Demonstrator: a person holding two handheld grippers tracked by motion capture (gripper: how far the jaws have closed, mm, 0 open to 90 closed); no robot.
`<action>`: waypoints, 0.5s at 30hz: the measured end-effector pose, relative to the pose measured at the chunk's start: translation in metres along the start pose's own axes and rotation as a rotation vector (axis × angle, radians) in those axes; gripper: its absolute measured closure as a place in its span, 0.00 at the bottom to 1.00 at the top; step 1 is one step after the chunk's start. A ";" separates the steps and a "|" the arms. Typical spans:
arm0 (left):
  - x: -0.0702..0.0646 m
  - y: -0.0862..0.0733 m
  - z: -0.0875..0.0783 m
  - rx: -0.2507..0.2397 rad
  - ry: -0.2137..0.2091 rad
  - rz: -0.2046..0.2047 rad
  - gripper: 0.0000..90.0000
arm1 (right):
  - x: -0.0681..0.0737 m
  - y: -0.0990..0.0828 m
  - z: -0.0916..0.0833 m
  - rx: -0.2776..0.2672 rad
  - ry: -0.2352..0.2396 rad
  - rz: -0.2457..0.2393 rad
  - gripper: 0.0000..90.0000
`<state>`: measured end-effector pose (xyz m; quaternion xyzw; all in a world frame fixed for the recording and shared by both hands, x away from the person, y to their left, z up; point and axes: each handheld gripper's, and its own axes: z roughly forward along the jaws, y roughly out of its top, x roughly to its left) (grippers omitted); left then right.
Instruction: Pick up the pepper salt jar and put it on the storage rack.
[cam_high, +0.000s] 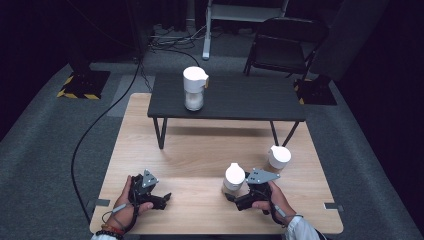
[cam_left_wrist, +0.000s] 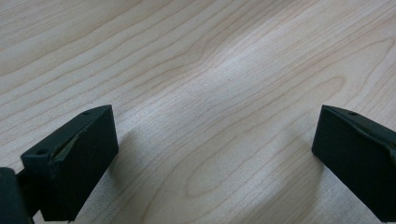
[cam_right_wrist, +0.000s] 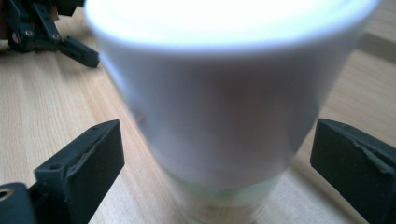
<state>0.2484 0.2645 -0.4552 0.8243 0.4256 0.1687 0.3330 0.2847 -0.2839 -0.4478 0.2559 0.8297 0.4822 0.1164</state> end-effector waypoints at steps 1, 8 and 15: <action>0.000 0.000 0.000 0.000 0.000 0.000 0.00 | -0.002 0.000 -0.001 -0.007 0.003 0.005 0.05; 0.000 0.000 0.000 0.000 -0.001 0.002 0.00 | -0.007 -0.002 -0.001 -0.016 0.015 0.034 0.06; 0.000 0.000 0.000 0.000 -0.001 0.002 0.00 | -0.008 -0.014 0.003 -0.081 0.042 0.081 0.18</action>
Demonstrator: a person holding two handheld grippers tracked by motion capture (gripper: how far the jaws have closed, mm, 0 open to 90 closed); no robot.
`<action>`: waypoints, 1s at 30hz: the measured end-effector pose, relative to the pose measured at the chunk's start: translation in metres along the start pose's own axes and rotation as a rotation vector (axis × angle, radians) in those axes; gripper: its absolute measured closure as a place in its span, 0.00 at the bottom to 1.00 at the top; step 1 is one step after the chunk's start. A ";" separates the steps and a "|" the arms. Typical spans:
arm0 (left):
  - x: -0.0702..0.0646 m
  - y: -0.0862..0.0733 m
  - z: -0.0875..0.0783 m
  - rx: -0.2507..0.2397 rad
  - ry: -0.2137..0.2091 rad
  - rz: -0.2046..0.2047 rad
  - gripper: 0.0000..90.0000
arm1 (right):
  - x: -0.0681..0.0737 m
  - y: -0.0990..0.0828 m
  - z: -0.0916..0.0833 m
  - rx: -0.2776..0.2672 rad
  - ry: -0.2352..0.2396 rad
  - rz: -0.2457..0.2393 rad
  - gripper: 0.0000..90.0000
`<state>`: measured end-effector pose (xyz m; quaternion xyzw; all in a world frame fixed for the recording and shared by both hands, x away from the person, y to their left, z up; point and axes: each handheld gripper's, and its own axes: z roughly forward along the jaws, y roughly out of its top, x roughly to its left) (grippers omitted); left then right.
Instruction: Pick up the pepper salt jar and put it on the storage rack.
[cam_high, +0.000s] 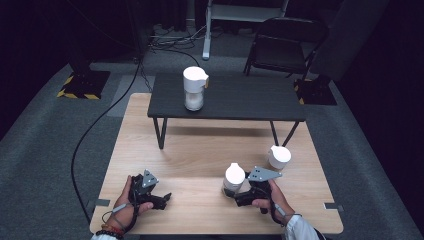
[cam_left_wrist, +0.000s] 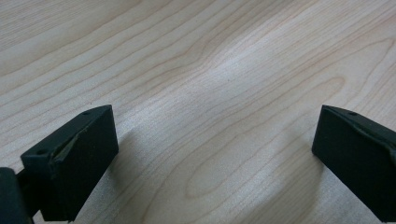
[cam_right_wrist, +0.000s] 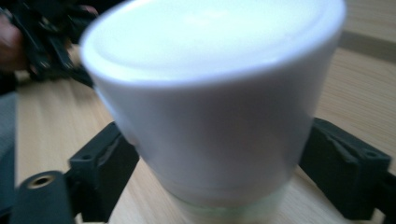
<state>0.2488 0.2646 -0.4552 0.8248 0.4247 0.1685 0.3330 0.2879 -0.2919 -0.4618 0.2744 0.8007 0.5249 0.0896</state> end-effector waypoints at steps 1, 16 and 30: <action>0.000 0.000 0.000 0.000 0.000 0.000 0.00 | 0.001 -0.002 0.000 -0.011 -0.001 0.006 0.19; 0.000 0.000 0.000 0.000 0.000 0.000 0.00 | 0.021 -0.007 -0.003 -0.057 -0.101 -0.024 0.33; 0.000 0.000 0.000 0.000 -0.002 0.001 0.00 | 0.034 0.002 -0.007 -0.033 -0.134 -0.067 0.33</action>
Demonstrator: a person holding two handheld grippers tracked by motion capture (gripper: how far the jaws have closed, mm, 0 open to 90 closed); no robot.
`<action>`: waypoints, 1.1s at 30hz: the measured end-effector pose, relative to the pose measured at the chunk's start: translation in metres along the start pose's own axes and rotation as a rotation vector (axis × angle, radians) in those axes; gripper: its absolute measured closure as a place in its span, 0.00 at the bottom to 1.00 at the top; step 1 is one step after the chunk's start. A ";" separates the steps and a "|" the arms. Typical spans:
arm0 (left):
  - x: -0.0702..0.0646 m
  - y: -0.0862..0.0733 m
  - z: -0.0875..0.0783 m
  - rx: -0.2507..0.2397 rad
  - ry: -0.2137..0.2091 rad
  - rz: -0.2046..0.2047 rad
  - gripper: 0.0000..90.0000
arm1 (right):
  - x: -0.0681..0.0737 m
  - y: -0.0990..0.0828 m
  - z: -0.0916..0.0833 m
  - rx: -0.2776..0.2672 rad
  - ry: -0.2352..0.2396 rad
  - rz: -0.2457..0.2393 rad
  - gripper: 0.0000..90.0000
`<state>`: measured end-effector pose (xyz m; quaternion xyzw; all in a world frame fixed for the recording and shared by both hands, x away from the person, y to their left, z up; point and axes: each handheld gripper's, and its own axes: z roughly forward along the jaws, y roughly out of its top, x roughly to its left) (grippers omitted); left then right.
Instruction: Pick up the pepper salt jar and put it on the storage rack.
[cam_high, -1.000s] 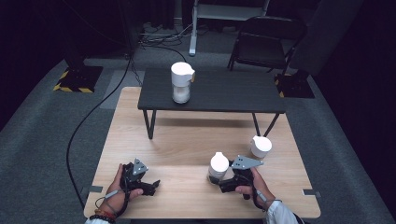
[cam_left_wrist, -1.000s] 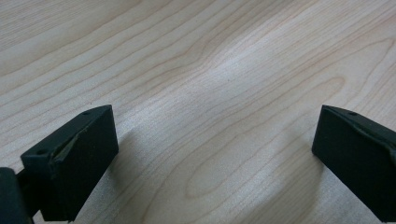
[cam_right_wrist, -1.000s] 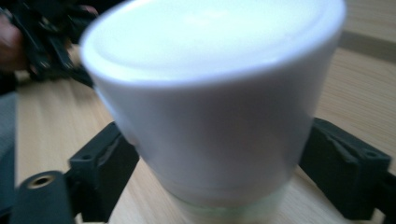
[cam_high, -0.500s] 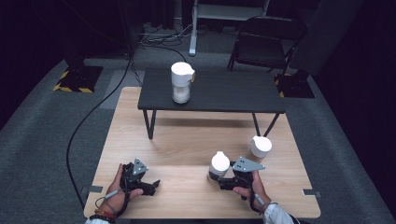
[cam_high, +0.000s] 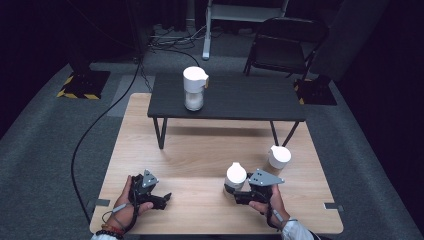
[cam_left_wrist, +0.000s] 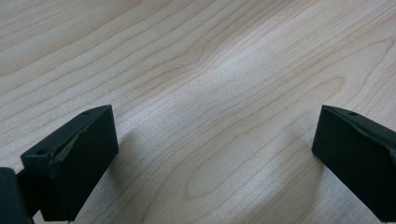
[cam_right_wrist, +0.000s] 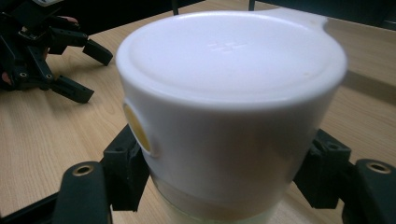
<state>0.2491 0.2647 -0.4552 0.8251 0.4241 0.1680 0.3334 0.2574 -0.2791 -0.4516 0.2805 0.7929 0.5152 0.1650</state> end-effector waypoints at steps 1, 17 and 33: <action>0.000 0.000 0.000 0.001 0.000 0.000 0.00 | 0.000 0.001 -0.001 0.001 -0.002 0.000 0.33; 0.000 0.000 0.000 0.001 -0.001 0.000 0.00 | 0.000 0.018 -0.018 -0.014 -0.052 0.047 0.33; 0.000 0.000 0.000 0.001 -0.001 0.001 0.00 | 0.005 0.048 -0.028 -0.034 -0.068 0.060 0.33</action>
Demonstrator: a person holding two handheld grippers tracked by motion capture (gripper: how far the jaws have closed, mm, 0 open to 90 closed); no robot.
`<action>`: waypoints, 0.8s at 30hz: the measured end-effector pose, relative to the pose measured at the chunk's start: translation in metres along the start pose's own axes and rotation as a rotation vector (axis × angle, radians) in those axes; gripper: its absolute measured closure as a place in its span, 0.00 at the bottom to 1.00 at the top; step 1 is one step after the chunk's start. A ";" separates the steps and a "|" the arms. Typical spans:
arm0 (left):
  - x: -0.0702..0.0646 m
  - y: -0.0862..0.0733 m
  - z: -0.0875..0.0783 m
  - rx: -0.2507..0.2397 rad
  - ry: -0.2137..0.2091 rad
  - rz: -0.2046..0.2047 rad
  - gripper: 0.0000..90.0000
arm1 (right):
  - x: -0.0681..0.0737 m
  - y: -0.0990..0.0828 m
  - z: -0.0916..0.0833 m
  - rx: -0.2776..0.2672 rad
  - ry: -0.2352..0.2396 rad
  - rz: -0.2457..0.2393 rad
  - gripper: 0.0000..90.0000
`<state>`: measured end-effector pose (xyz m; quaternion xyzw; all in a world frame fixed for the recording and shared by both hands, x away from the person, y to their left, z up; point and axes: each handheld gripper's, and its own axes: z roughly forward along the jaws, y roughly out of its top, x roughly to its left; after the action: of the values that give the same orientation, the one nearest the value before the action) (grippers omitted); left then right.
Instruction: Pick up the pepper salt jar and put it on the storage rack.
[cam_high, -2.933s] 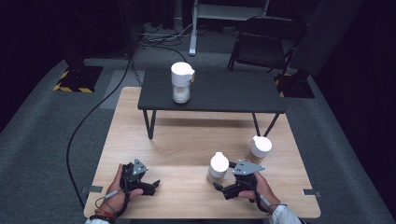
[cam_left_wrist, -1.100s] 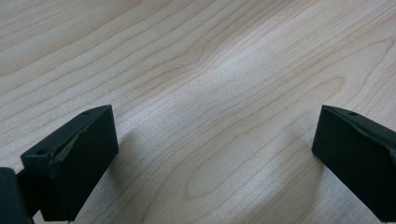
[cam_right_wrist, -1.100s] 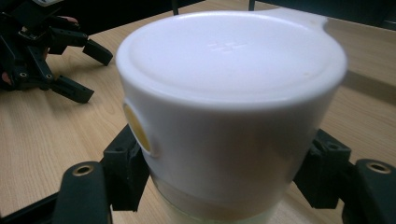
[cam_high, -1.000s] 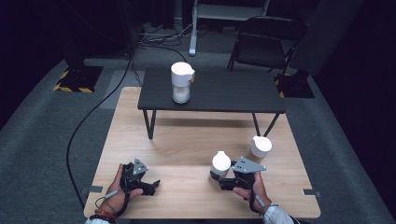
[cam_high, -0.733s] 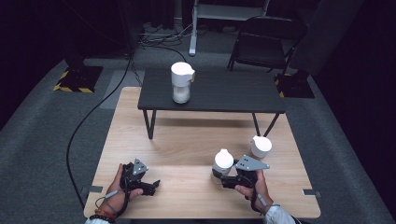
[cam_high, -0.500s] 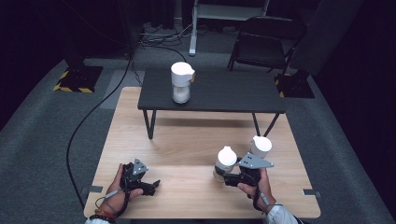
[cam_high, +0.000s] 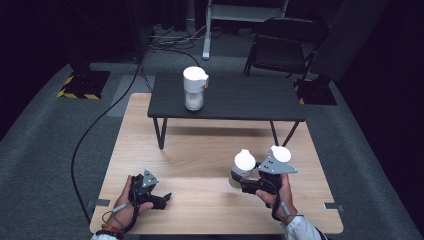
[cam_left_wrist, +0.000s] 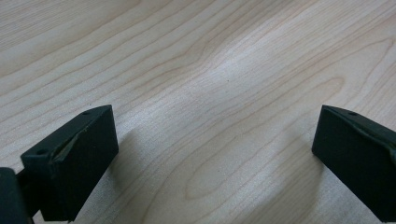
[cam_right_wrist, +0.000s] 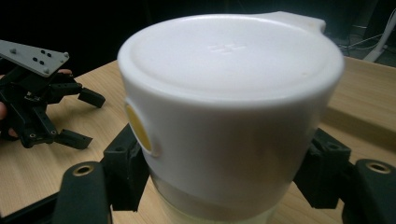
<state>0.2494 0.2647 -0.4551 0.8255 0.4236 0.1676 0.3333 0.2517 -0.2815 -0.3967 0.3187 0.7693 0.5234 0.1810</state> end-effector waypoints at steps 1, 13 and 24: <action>0.000 0.000 0.000 0.000 0.000 0.000 0.00 | 0.002 0.003 0.000 0.003 -0.005 -0.007 0.33; 0.000 0.000 0.000 0.000 0.000 0.000 0.00 | 0.005 0.027 0.001 0.034 -0.044 0.025 0.32; 0.000 0.000 0.000 0.000 0.000 0.000 0.00 | 0.011 0.039 0.001 0.028 -0.034 -0.029 0.32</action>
<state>0.2494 0.2647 -0.4551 0.8256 0.4235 0.1676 0.3332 0.2561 -0.2636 -0.3609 0.3190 0.7777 0.5045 0.1972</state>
